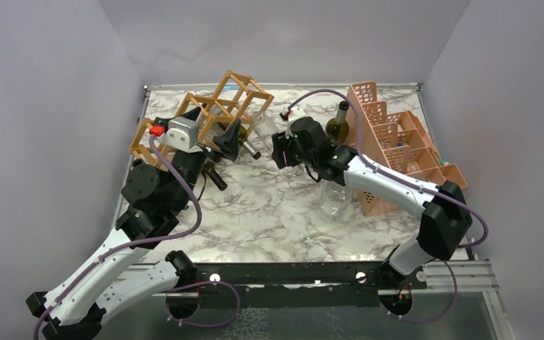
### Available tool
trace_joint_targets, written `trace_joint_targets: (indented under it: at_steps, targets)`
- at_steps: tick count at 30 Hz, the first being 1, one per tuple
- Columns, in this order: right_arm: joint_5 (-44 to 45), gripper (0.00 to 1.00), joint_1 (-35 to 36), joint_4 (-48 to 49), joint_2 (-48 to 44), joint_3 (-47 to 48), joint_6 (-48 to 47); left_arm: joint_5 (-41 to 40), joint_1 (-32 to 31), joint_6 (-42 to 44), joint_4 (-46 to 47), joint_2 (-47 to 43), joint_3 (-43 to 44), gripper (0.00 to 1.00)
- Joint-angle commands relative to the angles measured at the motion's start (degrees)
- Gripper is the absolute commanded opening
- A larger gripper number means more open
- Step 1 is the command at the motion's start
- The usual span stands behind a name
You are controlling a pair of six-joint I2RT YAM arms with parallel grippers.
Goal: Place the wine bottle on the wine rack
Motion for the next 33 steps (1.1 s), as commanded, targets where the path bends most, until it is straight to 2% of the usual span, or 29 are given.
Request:
trace_joint_targets:
  at_steps: [1,9,14,19,23,33]
  targets:
    - [1.96,0.01,-0.48,8.35,2.16,3.55,-1.82,-3.31,-0.14,-3.93,-5.71,0.93,2.43,0.99]
    - [0.21,0.01,-1.76,13.03,6.86,6.58,-4.79,-4.14,-0.13,-4.03,-9.09,1.78,3.83,0.99]
    - [-2.33,0.01,-3.8,14.46,10.59,9.34,-6.47,-7.87,-0.08,-3.54,-9.59,2.32,4.7,0.99]
    - [-7.8,0.01,-6.2,17.78,13.26,9.67,-7.96,-8.65,-0.12,-2.56,-10.06,3.08,6.37,0.99]
    - [-15.38,0.01,-8.57,21.31,15.34,10.76,-8.95,-8.0,-0.11,-2.01,-11.71,4.94,8.36,0.99]
    - [-23.47,0.01,-10.97,22.97,25.6,22.64,-4.54,-7.59,-0.11,-1.98,-14.3,8.47,11.29,0.99]
